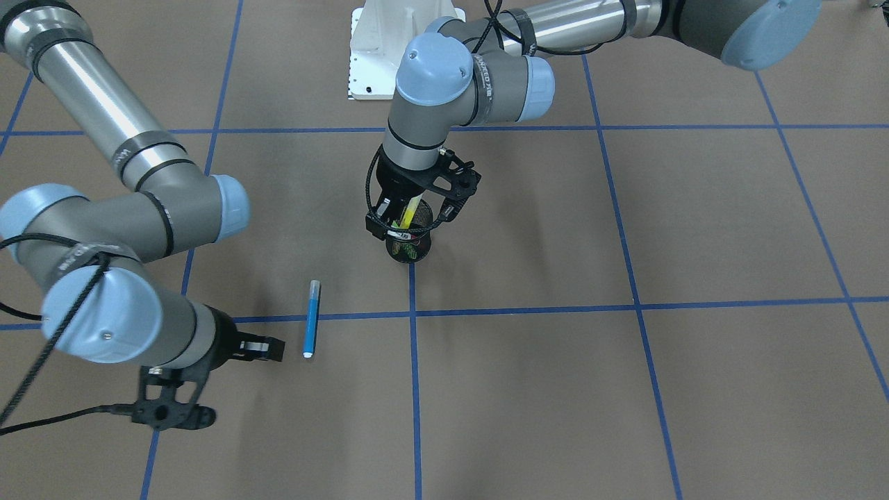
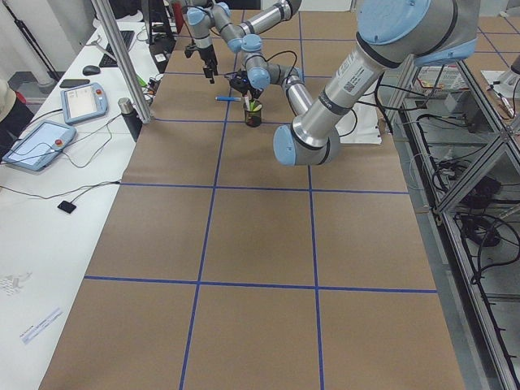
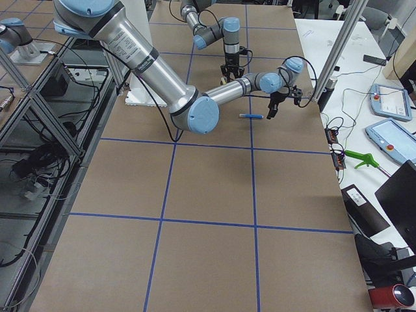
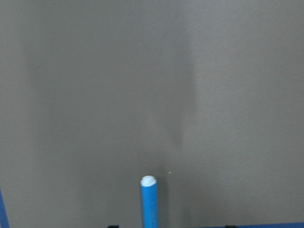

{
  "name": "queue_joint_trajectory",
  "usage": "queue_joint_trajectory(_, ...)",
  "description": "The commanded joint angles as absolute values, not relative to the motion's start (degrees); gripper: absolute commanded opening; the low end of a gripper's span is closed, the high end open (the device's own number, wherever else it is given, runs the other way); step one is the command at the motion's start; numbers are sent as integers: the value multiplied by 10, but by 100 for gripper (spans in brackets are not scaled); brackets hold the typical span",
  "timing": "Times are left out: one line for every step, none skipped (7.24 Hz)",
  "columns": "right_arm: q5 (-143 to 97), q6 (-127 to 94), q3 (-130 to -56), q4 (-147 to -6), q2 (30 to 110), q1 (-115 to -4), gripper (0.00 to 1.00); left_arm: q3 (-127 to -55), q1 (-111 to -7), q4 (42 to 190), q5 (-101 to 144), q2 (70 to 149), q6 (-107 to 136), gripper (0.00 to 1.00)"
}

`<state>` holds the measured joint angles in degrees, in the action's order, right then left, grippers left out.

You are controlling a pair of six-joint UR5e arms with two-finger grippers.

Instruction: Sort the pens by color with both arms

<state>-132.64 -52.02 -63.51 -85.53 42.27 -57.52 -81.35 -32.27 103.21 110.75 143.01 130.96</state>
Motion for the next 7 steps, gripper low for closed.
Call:
queue_joint_trajectory(-1330,-533,-664,-865,455,-662,92,-813,-329,1031,1107,1430,1303,37)
queue_joint_trajectory(-1331,-533,-665,-866,467,-694,93,-813,-329,1030,1107,1430,1303,25)
queue_joint_trajectory(-1329,-534,-678,-867,481,-714,94,-813,-329,1029,1107,1430,1303,15)
queue_joint_trajectory(-1327,-536,-688,-868,496,-731,95,-813,-329,1029,1107,1430,1303,9)
queue_joint_trajectory(-1321,-536,-692,-900,501,-741,95,-813,-329,1028,1107,1430,1304,5)
queue_joint_trajectory(-1283,-532,-720,-950,504,-737,96,-814,-328,1028,1107,1430,1304,1)
queue_joint_trajectory(-1275,-526,-766,-981,524,-737,97,-816,-329,1028,1108,1431,1303,0)
